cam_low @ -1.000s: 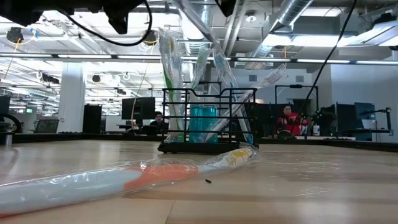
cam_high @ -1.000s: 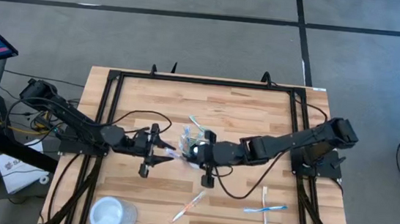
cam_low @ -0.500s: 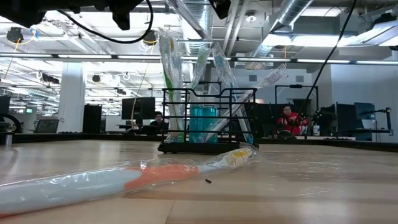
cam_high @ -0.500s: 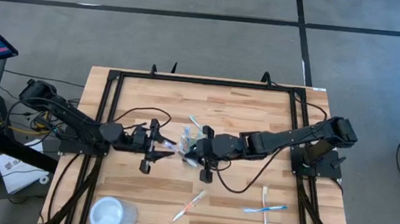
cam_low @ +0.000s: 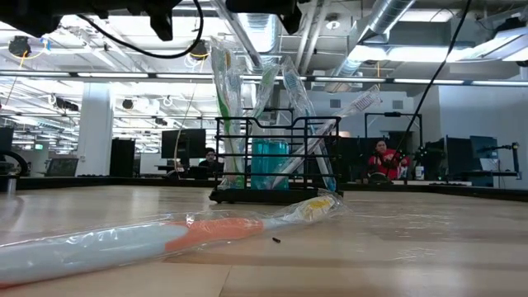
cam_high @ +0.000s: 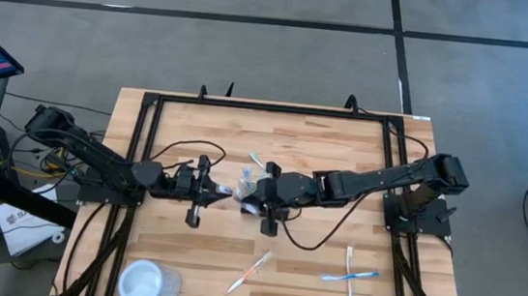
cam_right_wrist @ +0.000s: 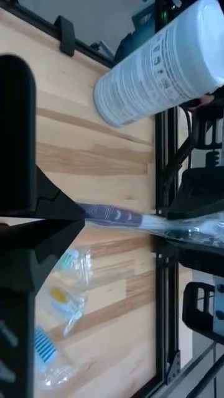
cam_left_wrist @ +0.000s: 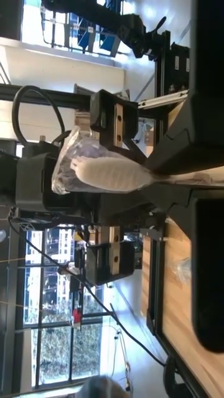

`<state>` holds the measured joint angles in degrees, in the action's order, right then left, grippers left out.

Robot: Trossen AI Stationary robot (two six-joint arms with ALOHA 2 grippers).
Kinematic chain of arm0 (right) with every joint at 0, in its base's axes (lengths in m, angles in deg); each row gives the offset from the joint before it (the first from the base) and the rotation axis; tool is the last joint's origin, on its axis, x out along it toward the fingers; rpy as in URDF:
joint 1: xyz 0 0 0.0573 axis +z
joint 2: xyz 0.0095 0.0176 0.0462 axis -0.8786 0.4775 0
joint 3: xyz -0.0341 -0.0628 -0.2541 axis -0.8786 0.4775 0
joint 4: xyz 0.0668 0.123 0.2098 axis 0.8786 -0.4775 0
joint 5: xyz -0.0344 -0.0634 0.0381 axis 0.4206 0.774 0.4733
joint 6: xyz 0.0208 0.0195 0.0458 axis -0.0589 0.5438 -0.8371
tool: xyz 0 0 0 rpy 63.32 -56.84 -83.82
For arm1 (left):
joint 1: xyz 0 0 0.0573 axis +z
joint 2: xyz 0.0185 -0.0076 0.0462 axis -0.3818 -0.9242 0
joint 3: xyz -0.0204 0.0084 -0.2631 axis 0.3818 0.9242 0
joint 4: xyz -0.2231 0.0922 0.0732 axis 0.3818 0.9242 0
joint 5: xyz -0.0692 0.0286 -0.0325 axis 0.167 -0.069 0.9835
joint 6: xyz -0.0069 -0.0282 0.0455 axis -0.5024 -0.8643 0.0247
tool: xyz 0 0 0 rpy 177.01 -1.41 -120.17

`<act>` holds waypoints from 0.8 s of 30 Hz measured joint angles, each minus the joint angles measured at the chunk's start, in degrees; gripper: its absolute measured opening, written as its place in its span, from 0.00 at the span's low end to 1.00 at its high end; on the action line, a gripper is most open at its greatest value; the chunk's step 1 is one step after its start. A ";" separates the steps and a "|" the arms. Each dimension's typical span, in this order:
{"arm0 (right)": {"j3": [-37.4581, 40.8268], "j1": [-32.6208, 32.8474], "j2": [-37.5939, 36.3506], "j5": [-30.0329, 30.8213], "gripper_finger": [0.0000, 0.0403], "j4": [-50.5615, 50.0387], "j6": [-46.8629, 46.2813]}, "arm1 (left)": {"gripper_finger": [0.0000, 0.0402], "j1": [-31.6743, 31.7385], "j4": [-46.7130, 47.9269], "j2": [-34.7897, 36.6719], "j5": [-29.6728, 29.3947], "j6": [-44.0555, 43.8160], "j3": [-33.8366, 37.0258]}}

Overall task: Pick & Place toothbrushing station
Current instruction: Put the purple toothbrush into the wire organizer

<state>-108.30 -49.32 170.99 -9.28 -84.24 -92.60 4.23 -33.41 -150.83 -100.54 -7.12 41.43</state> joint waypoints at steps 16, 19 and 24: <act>0.06 0.31 -2.31 0.20 0.00 -9.75 0.02 | 0.01 0.00 1.48 -0.02 -3.32 -0.02 0.02; 0.09 0.68 -3.43 0.24 0.00 -12.93 0.02 | 0.01 0.00 2.03 0.36 -3.92 -0.02 0.02; 0.01 1.76 -5.11 0.33 0.00 -14.72 -0.89 | 0.01 -0.02 5.11 1.36 -5.29 -0.36 0.00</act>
<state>-108.30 -47.55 165.88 -8.95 -98.96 -93.49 4.21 -28.30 -149.47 -105.83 -7.48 41.43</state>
